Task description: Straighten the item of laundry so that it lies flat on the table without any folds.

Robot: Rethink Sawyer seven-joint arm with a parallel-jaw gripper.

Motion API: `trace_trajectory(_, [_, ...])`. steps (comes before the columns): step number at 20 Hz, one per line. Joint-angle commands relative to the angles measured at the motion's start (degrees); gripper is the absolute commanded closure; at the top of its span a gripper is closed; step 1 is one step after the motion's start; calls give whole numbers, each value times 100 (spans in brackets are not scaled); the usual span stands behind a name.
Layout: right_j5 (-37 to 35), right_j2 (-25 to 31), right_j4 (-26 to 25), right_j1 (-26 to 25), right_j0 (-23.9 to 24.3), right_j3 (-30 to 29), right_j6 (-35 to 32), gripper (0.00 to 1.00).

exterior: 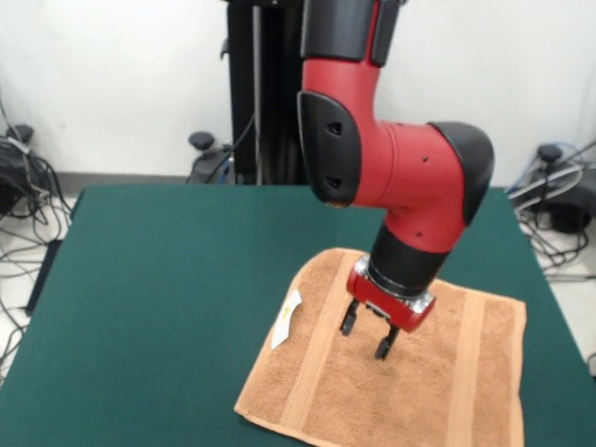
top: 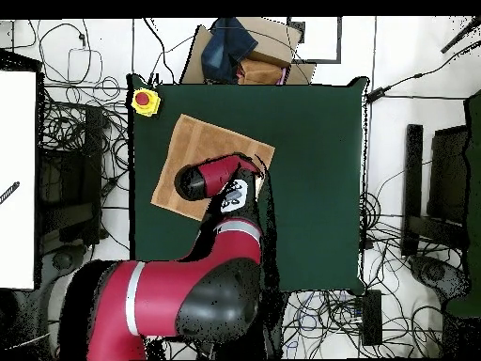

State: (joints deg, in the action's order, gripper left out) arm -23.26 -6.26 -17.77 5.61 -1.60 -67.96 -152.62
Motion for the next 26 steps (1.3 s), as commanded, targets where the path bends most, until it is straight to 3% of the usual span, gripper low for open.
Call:
trace_trajectory(1, [-549, 691, -314, 264, 186, -943, 1033, 0])
trace_trajectory(13, [-414, 820, -348, 80, 288, -837, 899, 0])
trace_trajectory(23, [-229, 1615, -96, -123, 648, -920, 743, 0])
trace_trajectory(26, [-130, 1427, -278, -182, 514, -705, 653, 0])
